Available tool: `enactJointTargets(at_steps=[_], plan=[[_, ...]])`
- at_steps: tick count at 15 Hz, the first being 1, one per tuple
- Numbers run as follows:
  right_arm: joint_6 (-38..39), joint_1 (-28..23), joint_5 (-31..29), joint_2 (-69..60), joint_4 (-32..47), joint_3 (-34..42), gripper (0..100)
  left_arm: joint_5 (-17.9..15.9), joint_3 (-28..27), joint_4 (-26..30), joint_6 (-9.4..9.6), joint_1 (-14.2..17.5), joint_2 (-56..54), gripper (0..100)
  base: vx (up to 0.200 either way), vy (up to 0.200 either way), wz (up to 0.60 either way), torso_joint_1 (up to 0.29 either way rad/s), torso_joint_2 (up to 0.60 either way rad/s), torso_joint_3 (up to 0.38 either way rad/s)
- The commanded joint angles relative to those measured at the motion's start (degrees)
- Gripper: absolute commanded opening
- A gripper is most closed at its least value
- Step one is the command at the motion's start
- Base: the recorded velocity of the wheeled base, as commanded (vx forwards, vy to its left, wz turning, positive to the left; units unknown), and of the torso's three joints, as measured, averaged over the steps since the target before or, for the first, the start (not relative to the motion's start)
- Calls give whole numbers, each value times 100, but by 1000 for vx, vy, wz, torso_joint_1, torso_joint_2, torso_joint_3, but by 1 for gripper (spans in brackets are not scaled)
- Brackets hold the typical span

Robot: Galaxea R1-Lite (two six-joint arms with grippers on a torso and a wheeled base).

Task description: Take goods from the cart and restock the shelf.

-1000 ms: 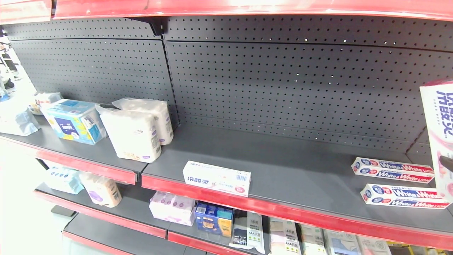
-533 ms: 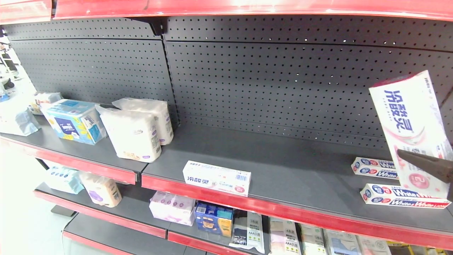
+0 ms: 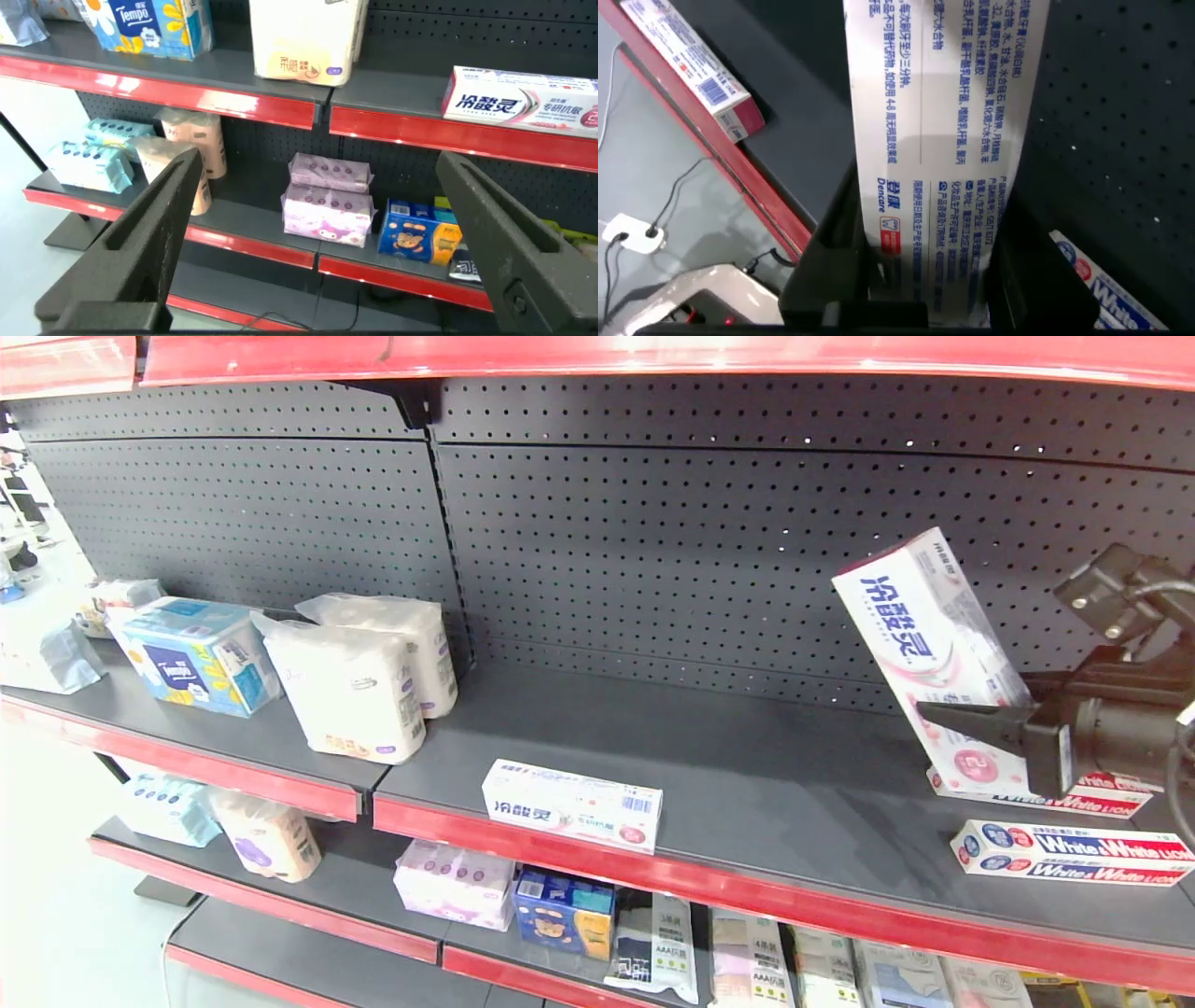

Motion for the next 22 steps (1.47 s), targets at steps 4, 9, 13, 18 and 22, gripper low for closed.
enactJointTargets(at_steps=[4, 9, 13, 18, 22], plan=[[-293, 168, 229, 1123, -6, -520, 0, 2, 1, 0, -2, 1, 0, 100, 0, 0, 0, 0, 0, 0], [-469, 150, 546, 1896, 82, -1012, 0, 2, 1, 0, -2, 1, 0, 100, 0, 0, 0, 0, 0, 0], [-741, -43, 519, 2424, 223, -1601, 0, 2, 1, 0, -2, 1, 0, 100, 0, 0, 0, 0, 0, 0], [-900, 220, 546, 2837, 680, -2366, 0, 2, 1, 0, -2, 1, 0, 100, 0, 0, 0, 0, 0, 0], [-627, 89, 546, 2810, 601, -2463, 0, 2, 1, 0, -2, 1, 0, 100, 0, 0, 0, 0, 0, 0]])
